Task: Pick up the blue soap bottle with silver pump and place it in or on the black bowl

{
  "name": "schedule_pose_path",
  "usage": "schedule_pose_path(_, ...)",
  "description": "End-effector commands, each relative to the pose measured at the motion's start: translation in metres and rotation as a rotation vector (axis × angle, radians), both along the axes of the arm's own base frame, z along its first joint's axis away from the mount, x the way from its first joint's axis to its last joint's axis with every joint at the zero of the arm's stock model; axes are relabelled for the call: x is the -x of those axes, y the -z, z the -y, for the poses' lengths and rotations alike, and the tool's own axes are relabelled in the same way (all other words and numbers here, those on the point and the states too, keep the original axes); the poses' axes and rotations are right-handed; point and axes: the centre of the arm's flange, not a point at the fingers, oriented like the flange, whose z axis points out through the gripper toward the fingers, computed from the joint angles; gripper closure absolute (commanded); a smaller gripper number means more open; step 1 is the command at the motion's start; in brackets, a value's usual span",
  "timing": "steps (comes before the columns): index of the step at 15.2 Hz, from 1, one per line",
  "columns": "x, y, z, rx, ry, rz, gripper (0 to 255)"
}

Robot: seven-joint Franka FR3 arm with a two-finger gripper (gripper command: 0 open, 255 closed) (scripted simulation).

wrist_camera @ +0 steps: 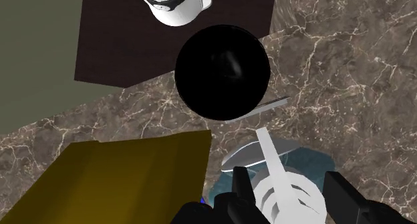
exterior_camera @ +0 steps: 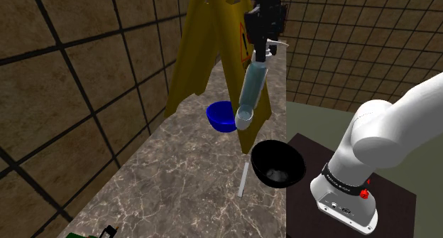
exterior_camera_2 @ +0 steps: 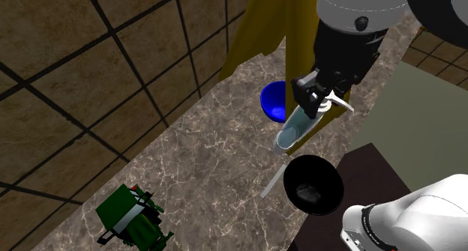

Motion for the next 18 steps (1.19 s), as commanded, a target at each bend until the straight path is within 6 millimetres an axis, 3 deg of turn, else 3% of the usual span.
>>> schedule_pose_path(1, 0.021, -0.006, 0.013, 0.000, 0.000, -0.002, 255)
schedule_pose_path(7, 0.084, -0.023, 0.056, 0.000, 0.000, -0.002, 255)
schedule_pose_path(18, 0.084, 0.035, 0.056, 0.000, 0.000, -0.002, 255)
